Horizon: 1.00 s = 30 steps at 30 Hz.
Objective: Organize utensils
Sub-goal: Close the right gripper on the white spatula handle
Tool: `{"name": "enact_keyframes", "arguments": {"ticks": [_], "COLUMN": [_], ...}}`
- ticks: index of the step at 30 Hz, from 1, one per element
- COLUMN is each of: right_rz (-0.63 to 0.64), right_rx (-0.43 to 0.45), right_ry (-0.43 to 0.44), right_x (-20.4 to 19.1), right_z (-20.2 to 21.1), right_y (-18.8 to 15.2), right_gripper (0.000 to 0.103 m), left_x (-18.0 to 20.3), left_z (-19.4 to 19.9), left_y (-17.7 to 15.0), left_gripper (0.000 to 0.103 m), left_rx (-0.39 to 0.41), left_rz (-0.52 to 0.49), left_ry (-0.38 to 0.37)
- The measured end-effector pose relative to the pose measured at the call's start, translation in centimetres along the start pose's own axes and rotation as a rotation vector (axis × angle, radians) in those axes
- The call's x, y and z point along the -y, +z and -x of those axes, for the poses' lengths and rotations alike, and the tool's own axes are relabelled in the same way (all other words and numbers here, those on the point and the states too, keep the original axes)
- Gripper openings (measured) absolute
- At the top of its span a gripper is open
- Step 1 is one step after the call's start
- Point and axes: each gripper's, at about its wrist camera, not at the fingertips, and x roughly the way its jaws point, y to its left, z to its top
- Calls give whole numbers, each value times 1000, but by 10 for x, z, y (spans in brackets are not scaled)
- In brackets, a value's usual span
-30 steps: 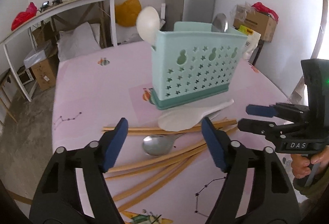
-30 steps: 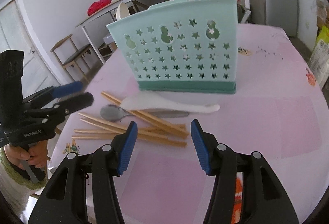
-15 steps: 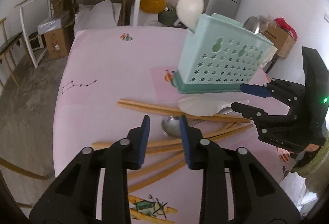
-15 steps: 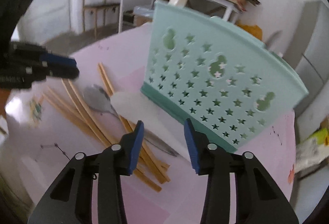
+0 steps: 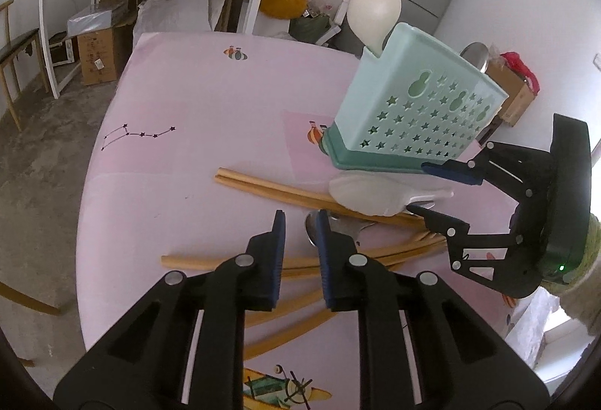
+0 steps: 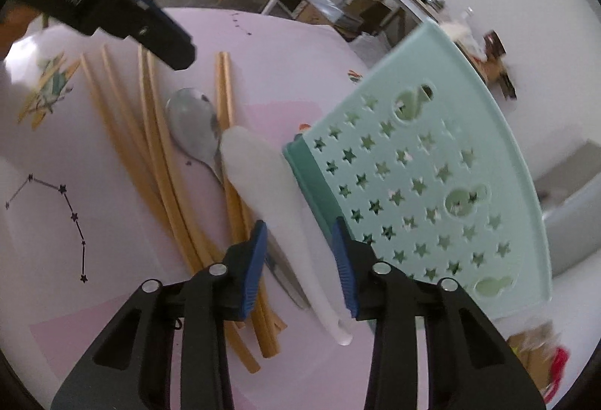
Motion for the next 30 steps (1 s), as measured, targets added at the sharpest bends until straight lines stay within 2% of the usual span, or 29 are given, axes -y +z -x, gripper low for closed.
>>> {"name": "enact_keyframes", "arguments": {"ticks": [1,3,6,10,21,25,30], "right_rz": [17,21,3,2,153,206,236], "right_rx": [-6,-8,-9,-14,-94,-96,-86], "right_ry": [-19,-39,-69,-64,-44,-15,-24], "right_x": [-1,-1,4,2,-9,-15,-22], "right_z": [1,2,3,-2,-5,-5,-6], "right_y": [2,4,6,12,1,3,6], "right_gripper": [23,19,19,19,19,19,19], "left_x": [-1,-2,-5,-10,-18,-19,-22], "left_z": [0,-1,0,0,1,0,1], "left_y": [0,-1,-1,-2,-2,-2,-2], "left_gripper": [15,15,15,15,15,15,15], "left_rx": [2,4,5,2,10,6,11], "left_rz": [1,6,15,21,35,40,49], "left_ry": [-3,-7,-15,-20,-30,-37,-42]}}
